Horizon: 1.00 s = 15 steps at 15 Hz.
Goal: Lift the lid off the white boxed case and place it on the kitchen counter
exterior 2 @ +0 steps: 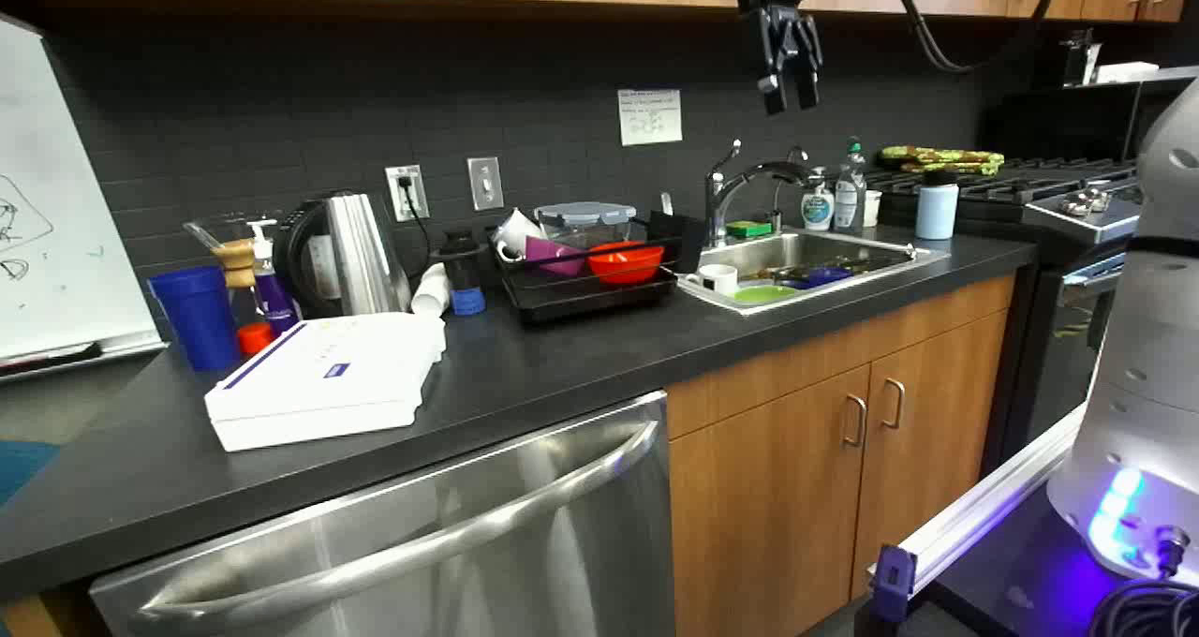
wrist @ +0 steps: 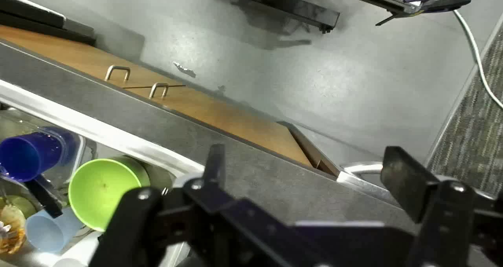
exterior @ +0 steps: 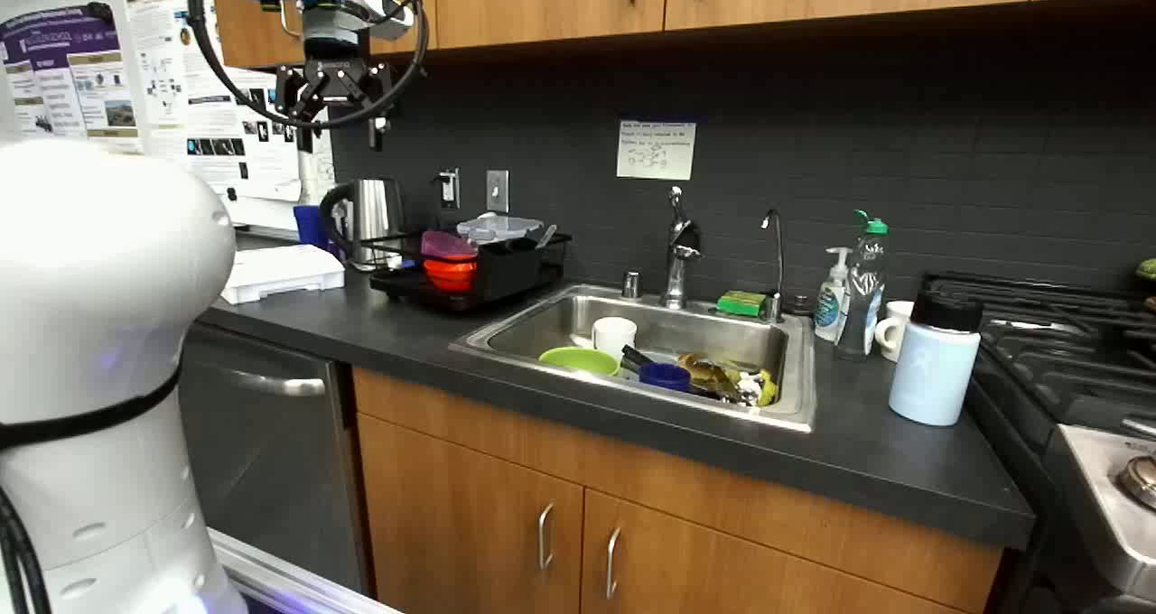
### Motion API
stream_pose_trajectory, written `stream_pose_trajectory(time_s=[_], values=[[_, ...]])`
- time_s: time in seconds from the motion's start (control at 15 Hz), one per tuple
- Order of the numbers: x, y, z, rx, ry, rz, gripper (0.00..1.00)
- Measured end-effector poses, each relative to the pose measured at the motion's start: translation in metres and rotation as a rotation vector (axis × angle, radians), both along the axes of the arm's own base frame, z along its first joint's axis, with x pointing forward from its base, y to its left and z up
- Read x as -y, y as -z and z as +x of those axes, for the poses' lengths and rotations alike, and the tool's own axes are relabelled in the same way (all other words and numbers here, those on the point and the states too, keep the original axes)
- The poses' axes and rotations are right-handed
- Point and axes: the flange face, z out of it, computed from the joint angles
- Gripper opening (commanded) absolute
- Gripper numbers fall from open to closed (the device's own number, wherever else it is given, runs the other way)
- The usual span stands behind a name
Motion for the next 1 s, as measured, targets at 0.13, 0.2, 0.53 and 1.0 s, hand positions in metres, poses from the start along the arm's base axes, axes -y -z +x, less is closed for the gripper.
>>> stream_pose_trajectory(time_s=[0.13,0.2,0.53,1.0], values=[[0.0,0.0,0.0,0.001,0.0,0.0,1.0],[0.0,0.0,0.0,0.002,0.0,0.0,1.0],[-0.001,-0.002,0.003,0.013,0.0,0.003,1.0],[-0.078,0.003,-0.01,0.057,-0.167,-0.034,1.0]])
